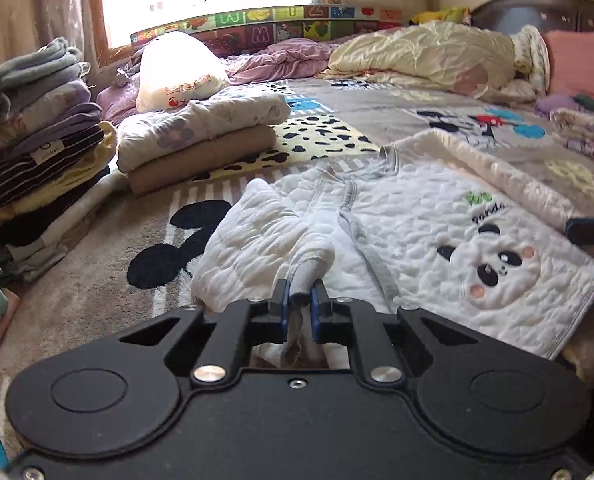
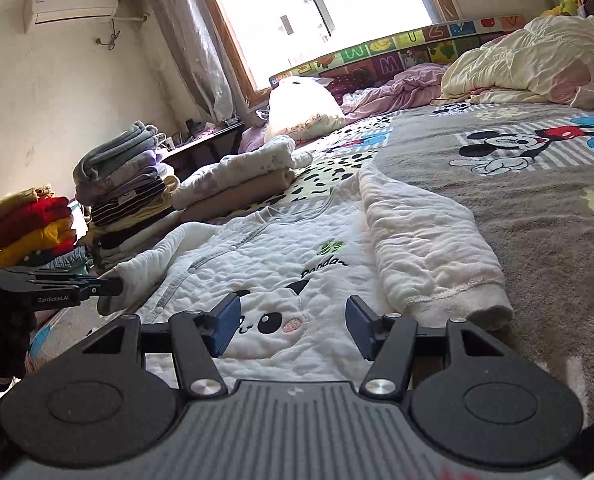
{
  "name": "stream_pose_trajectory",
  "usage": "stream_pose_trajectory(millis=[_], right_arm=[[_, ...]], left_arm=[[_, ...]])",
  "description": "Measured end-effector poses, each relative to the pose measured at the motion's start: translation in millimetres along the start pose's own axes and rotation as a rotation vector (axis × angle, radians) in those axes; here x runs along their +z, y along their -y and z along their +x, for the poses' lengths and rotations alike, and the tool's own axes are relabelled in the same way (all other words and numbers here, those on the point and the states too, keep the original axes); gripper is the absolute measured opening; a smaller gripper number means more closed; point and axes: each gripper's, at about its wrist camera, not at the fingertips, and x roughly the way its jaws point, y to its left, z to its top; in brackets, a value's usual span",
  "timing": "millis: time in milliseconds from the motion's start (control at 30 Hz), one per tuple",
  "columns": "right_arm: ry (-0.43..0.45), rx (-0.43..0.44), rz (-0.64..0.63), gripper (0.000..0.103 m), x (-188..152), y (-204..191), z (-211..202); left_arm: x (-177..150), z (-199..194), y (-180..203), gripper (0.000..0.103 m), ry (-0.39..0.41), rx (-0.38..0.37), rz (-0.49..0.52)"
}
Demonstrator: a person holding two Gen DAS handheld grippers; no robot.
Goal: Fold clothes
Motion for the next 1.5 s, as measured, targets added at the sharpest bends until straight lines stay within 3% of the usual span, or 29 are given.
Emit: stream_pose_trajectory(millis=[100, 267, 333, 467, 700, 1100, 1200, 1267, 1300, 1400, 1433, 1500], right_arm=[[0.043, -0.014, 0.085, 0.059, 5.6, 21.1, -1.9], [0.075, -0.037, 0.187, 0.060, 11.2, 49.8, 5.4], [0.088, -0.049, 0.184, 0.063, 12.8, 52.3, 7.1], [0.077, -0.051, 0.157, 0.065, 12.4, 50.6, 13.7], [0.074, -0.044, 0.170, 0.065, 9.6, 53.1, 16.1], [0.033, -0.065, 0.134, 0.066, 6.0, 49.7, 30.2], [0.021, -0.070, 0.131, 0.066, 4.9, 50.0, 34.5], [0.018, -0.072, 0.131, 0.066, 4.9, 50.5, 35.8], [0.019, -0.074, 0.131, 0.066, 5.0, 50.5, 35.6], [0.026, -0.079, 0.126, 0.066, 5.4, 49.9, 33.2], [0.027, -0.080, 0.124, 0.066, 5.4, 50.0, 32.8], [0.027, -0.082, 0.124, 0.066, 5.4, 50.0, 32.9]], left_arm=[[25.4, -10.9, -36.9, 0.008, 0.076, -0.081, -0.272], [43.2, -7.4, -86.4, 0.006, 0.183, -0.285, -0.770], [52.6, 0.8, -90.8, 0.006, 0.200, -0.376, -0.903], [83.8, 25.2, -71.3, 0.006, 0.187, -0.485, -1.012], [104.4, 94.1, -15.1, 0.003, 0.094, -0.494, -1.089], [53.4, 198.2, 46.1, 0.002, -0.149, -0.292, -1.083], [53.3, 197.2, 53.2, 0.002, -0.163, -0.306, -0.986], [58.5, 193.8, 52.7, 0.012, -0.213, -0.381, -0.924], [62.3, 179.6, 46.2, 0.019, -0.186, -0.423, -0.891], [74.0, 131.4, 20.2, 0.019, -0.083, -0.517, -0.787], [78.0, 111.7, 5.3, 0.019, -0.029, -0.504, -0.752], [84.4, 78.1, -24.1, 0.019, 0.070, -0.395, -0.652]])
